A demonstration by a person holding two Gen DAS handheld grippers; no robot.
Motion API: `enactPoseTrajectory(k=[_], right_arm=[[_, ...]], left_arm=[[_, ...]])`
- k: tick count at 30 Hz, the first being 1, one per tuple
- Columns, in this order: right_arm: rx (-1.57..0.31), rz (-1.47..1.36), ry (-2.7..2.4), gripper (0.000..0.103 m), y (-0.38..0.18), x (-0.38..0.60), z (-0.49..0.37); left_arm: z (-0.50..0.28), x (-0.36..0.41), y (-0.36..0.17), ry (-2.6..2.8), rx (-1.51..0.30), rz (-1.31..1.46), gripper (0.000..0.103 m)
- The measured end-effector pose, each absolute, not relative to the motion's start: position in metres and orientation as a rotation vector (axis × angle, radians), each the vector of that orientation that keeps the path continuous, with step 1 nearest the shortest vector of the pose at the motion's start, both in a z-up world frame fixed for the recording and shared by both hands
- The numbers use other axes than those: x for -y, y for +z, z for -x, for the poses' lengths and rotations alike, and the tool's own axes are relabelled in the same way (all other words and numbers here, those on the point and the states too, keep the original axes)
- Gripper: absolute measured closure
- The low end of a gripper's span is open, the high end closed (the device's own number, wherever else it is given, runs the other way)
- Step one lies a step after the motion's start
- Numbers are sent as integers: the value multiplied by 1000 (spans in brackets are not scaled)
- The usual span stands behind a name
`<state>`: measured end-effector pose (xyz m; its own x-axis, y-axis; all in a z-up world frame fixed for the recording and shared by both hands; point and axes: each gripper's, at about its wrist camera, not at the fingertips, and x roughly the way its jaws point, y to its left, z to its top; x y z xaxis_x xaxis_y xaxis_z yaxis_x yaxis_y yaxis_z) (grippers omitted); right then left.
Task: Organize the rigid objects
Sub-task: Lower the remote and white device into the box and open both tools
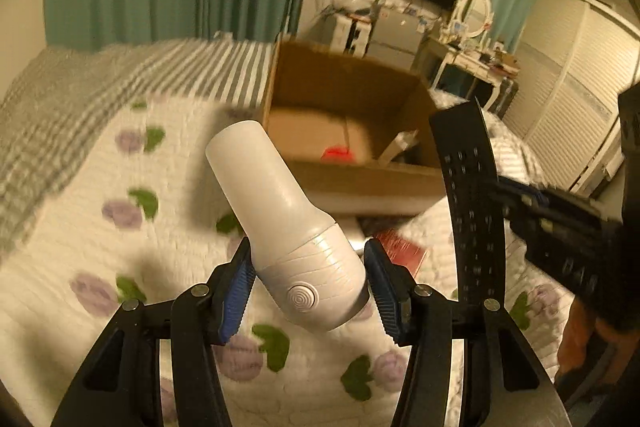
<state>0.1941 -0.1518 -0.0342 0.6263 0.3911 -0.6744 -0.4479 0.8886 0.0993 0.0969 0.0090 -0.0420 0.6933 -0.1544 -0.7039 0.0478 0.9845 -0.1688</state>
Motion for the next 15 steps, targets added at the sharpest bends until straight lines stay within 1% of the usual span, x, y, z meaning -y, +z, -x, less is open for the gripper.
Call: enactPoseTrajectory(k=[5,9,15], right_arm=[[-677,70,458,84,12,155,-213],[-648,55,448,84,31,160,-235],[-633,46,434,84,34,159,-276]], left_arm=[[-120,2,-9,-146,-734,69,48],[-153,10,3,-147,-717,12,48],[-206,18,-10,-148,-749,-38,48]])
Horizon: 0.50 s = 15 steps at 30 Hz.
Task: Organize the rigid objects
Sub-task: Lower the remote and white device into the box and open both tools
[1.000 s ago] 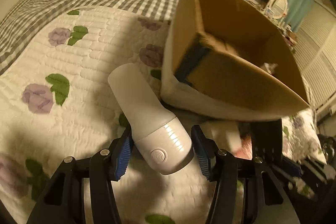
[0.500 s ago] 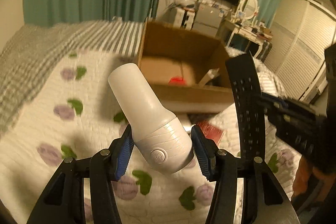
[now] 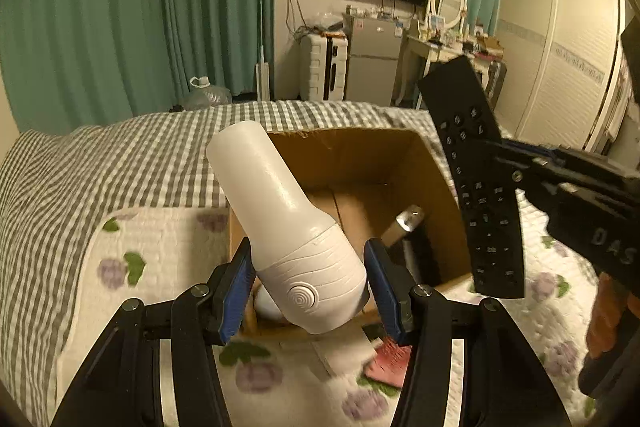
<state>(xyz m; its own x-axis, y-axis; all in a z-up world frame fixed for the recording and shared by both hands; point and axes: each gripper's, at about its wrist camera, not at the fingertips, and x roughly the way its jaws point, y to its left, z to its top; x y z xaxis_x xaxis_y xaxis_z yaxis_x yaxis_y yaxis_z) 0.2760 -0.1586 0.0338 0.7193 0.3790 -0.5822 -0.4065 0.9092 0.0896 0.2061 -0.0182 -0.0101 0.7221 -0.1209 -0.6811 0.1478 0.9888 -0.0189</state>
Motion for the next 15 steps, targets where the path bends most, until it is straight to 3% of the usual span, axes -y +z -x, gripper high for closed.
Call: enactPoseTrajectory(k=[15], right_arm=[[-744,54,424,84,-35,144,-342]], left_arm=[[-254,14,-54,-180,-812,-68,45]])
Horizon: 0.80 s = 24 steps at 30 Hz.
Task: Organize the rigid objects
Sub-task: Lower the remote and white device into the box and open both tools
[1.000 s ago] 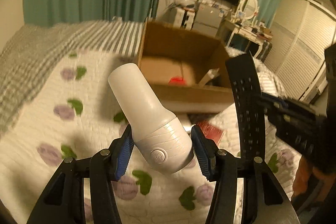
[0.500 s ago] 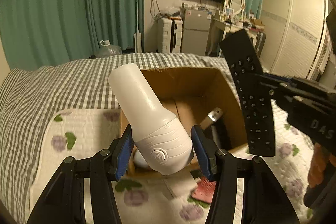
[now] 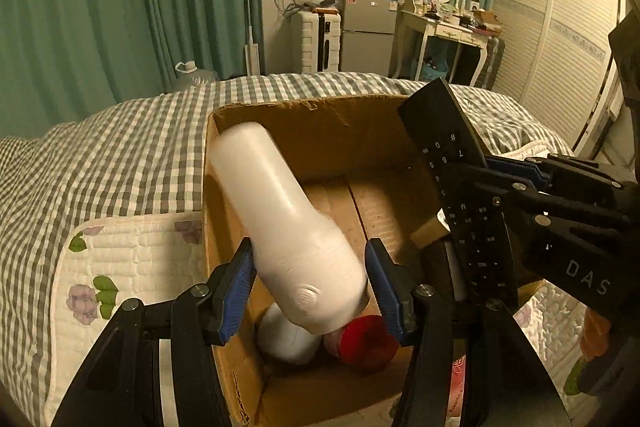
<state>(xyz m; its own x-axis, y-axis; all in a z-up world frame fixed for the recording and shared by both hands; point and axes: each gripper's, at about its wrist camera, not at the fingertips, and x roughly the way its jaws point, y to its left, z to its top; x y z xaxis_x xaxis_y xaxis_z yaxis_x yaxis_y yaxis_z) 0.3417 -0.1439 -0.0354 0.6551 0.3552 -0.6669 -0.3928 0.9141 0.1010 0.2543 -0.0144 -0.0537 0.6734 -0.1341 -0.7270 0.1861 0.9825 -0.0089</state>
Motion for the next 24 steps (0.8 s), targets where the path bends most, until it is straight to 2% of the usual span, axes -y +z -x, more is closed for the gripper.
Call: enactPoseTrajectory(k=[12,13,15,22,24], right_arm=[[-738,42,437,82,-39,140,-349],[-732,24,434,79,-40,142,-350],[-721,-3,407,36,-38,149,-350],[-630,-59,343,29,-11,182,-314],[-604,-44,329,24,-4,188,-295]], left_arm=[[-237,12,-38,-163,-763,-80,44],[-236,10,-37,-161,-759,-76,44],[-230,6,-34,-149,-746,-64,44],[-192,0,-14,-136,-706,-29,44],[-179,-1,-10,-138,-703,-15,39]])
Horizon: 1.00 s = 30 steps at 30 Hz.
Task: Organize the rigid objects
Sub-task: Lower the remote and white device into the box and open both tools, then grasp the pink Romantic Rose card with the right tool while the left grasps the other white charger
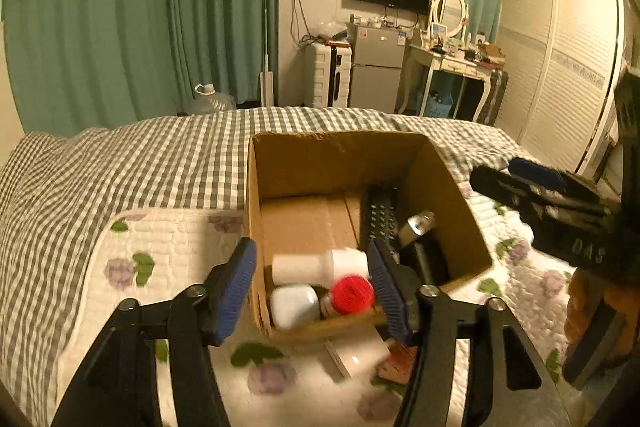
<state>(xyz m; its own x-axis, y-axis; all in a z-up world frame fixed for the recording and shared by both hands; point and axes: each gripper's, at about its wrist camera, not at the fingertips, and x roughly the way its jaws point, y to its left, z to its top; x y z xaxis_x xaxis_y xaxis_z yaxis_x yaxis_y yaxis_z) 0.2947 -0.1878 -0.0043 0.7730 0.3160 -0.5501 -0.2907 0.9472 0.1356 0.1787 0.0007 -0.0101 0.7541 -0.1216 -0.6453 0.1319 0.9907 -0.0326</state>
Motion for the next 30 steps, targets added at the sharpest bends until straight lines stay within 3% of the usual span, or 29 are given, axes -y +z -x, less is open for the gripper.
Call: enactPoseTrajectory(k=[6,17,25,30], right_arm=[[-613,-2,318,14,-13,191,-239],[-807,123,341,14,-94,162,-216],[-943,198,344,13,-150,134,-232],[-989,201,344,3,-169,126,-241]], left_arm=[[-144,-1,-19,-123,-728,20,38],[-128,-22,-96,-32,-887,44,38],[-133,-28,-114,-28,-934,50,38],[-133,-28,-115,-13,-937,47,38]])
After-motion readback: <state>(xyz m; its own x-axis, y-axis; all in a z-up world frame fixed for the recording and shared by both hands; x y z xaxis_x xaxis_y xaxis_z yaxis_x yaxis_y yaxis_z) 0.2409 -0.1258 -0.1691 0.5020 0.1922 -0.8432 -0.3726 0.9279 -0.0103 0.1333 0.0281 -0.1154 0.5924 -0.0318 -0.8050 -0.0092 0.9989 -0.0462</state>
